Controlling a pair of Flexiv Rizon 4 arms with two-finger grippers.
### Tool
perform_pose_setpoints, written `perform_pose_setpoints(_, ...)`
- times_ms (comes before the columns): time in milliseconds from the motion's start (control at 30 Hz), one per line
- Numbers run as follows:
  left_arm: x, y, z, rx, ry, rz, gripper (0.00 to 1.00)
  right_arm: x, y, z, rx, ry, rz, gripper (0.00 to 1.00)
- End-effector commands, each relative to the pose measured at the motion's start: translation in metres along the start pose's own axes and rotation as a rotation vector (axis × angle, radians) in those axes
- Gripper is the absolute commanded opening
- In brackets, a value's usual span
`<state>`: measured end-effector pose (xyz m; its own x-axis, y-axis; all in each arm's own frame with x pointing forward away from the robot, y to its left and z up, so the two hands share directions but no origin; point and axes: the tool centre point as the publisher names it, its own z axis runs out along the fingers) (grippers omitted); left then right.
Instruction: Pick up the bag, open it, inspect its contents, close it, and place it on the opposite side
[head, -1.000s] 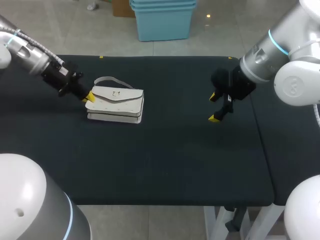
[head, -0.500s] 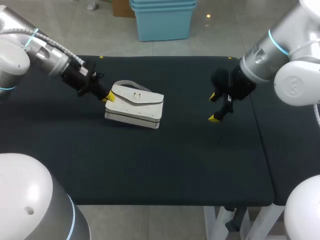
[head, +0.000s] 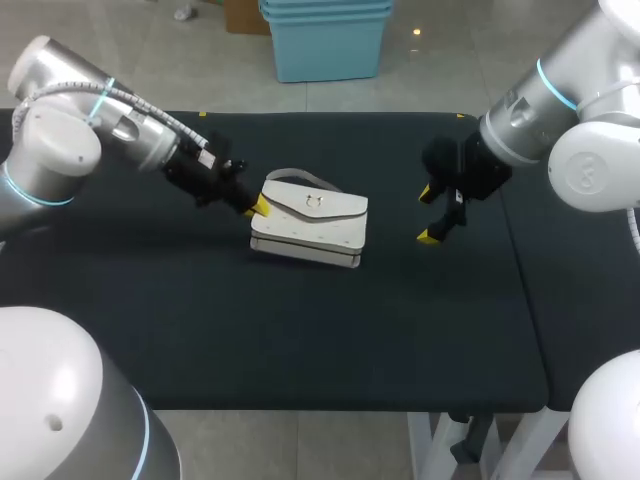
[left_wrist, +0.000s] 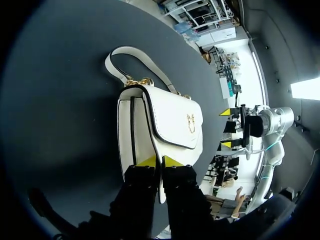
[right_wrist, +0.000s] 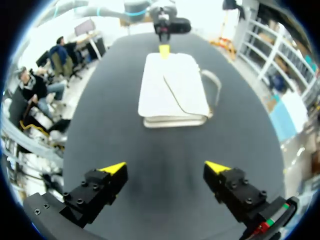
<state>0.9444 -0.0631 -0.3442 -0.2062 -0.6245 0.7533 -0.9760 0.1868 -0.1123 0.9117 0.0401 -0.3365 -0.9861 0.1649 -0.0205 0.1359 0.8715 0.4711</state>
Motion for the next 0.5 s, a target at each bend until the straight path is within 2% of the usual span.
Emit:
perform_pose_setpoints(33, 0.002, -0.013, 0.014, -0.051, 0.005, -0.001, 0.0, 0.0, 0.0, 0.0, 0.0, 0.002, 0.0, 1.0)
perform_pose_setpoints(300, 0.007, -0.011, 0.031, -0.081, 0.009, 0.004, 0.0, 0.0, 0.0, 0.0, 0.0, 0.002, 0.0, 1.0)
perform_pose_setpoints(500, 0.006, -0.01, 0.028, -0.074, 0.015, -0.006, 0.0, 0.0, 0.0, 0.0, 0.0, 0.002, 0.0, 1.0)
